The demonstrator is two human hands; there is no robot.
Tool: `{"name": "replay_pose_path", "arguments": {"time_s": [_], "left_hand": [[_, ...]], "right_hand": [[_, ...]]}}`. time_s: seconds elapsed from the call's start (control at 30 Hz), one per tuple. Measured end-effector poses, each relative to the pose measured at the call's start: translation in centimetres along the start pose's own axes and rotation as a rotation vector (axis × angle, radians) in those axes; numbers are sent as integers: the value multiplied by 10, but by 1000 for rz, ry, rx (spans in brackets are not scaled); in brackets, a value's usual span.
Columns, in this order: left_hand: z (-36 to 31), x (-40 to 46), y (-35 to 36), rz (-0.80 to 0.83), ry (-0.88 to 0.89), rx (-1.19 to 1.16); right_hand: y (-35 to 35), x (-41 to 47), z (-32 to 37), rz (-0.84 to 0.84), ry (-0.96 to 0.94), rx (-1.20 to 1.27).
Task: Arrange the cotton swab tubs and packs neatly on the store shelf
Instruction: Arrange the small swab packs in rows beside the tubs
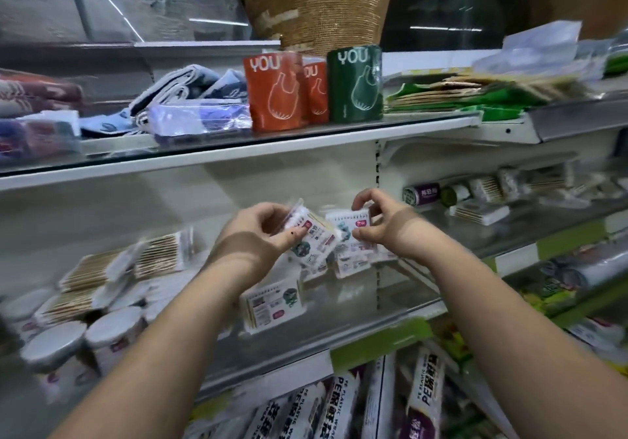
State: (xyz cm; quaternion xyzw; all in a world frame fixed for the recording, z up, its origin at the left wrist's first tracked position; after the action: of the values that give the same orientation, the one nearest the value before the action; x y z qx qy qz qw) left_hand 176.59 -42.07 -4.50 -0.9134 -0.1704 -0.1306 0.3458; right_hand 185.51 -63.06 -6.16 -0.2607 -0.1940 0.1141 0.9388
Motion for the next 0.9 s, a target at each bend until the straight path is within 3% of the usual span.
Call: {"name": "replay_pose_path", "arguments": {"time_s": [0.17,0.33,0.67,0.9], "left_hand": [[-15,22,45,92,75,365],[-30,30,86,24,186,682],[-32,40,141,24,186,844],[-31,35,160,-192,218,904]], "right_hand": [[-32,16,-27,17,1,-438],[-42,26,-50,126,11,-598],[-35,35,-61,81,-160,-843],[-34,35,-61,94,-221,-898]]}}
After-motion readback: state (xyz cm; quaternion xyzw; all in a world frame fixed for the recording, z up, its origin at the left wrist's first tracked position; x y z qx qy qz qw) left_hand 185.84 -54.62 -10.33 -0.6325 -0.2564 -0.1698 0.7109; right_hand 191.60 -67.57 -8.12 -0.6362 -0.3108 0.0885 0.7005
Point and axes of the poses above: each hand's wrist, its own x-axis towards the middle knuckle, its own y-axis out of the palm, z = x × y, the point moved 2 cm from there along x, towards the middle knuckle, and after that the axes turned 1 degree about x, right-handed, at the moved point
